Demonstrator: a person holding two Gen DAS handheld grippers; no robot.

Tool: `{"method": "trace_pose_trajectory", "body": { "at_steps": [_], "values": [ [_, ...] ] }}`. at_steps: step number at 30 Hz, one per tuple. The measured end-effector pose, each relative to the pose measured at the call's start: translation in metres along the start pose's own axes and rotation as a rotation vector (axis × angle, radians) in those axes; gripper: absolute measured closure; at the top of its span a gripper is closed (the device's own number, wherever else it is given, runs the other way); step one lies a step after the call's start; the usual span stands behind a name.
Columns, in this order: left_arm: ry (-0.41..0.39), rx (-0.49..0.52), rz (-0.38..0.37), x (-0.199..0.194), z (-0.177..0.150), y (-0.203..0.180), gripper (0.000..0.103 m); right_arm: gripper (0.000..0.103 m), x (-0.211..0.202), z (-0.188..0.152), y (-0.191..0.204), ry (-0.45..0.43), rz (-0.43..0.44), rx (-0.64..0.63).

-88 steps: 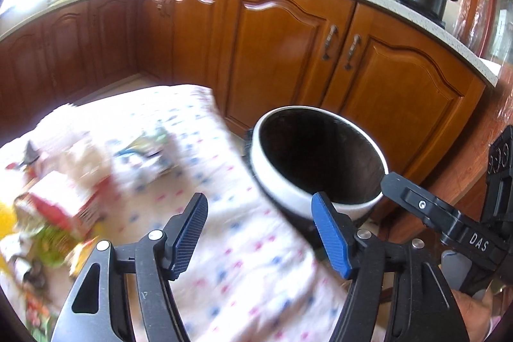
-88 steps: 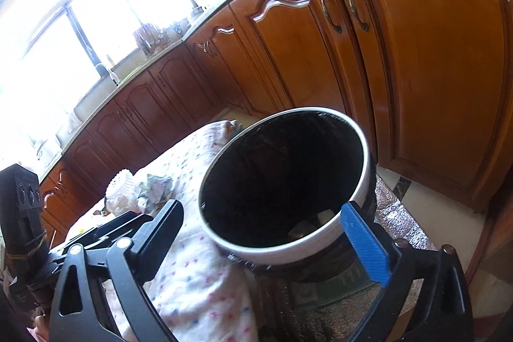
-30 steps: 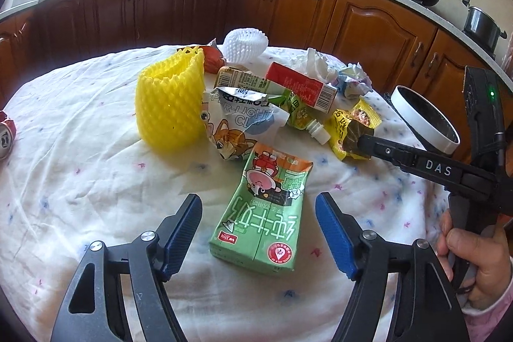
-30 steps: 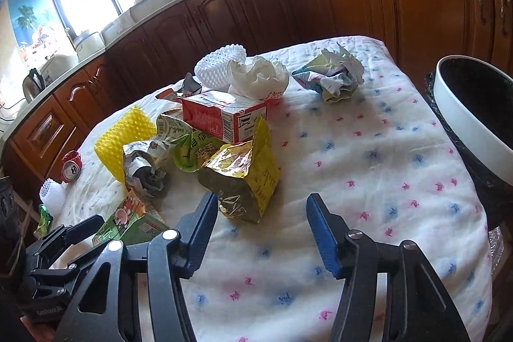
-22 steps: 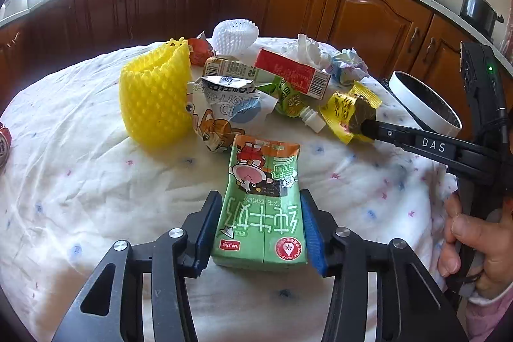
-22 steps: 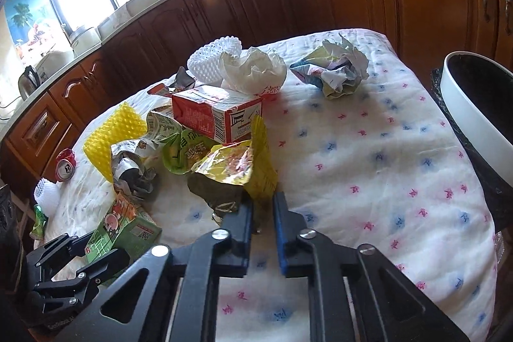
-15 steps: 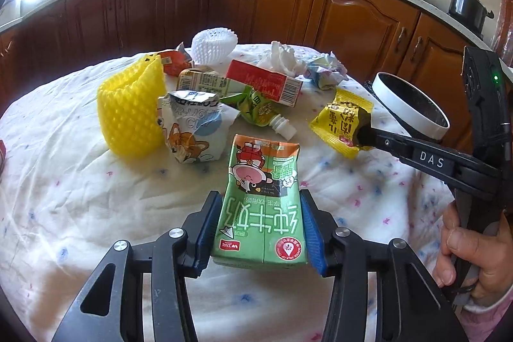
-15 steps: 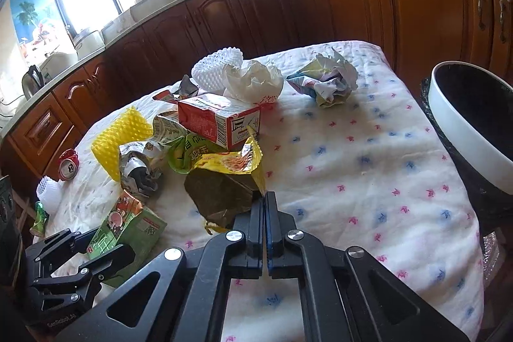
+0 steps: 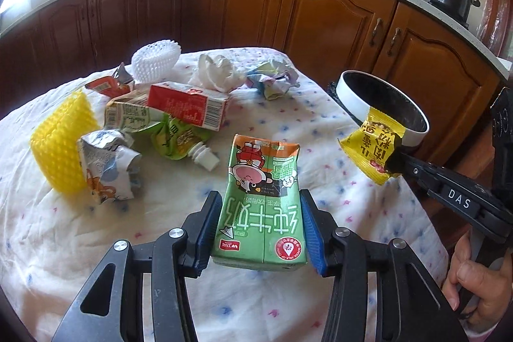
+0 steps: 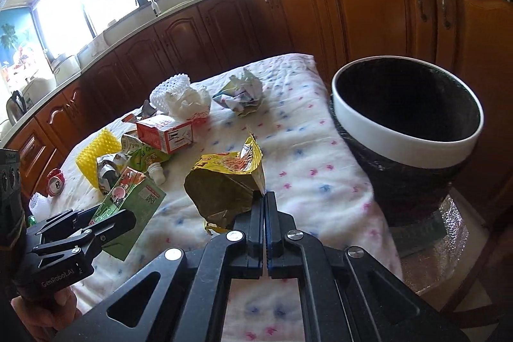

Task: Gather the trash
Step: 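Carry the carton and bag over the bin and open both tools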

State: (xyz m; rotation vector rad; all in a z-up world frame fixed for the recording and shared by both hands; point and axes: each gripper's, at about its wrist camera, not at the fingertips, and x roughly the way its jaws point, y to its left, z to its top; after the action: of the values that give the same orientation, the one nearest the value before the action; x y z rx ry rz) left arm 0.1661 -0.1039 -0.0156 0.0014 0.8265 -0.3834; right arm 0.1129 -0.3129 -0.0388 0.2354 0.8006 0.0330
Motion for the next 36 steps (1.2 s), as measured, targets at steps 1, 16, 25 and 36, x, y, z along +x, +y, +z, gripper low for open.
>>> {"method": "trace_pose_trajectory", "body": {
  "at_steps": [1, 16, 25, 36],
  "values": [
    [-0.002, 0.008, -0.005, 0.002, 0.002, -0.005, 0.056, 0.103, -0.004, 0.000, -0.004, -0.006, -0.005, 0.006],
    [0.003, 0.095, -0.060, 0.033, 0.037, -0.056, 0.056, 0.103, -0.032, 0.017, -0.066, -0.078, -0.082, 0.091],
    [0.002, 0.151, -0.098, 0.060, 0.073, -0.088, 0.056, 0.103, -0.042, 0.038, -0.100, -0.109, -0.139, 0.118],
    [0.045, 0.200, -0.150, 0.114, 0.125, -0.123, 0.056, 0.103, -0.032, 0.071, -0.138, -0.088, -0.197, 0.121]
  ]
}}
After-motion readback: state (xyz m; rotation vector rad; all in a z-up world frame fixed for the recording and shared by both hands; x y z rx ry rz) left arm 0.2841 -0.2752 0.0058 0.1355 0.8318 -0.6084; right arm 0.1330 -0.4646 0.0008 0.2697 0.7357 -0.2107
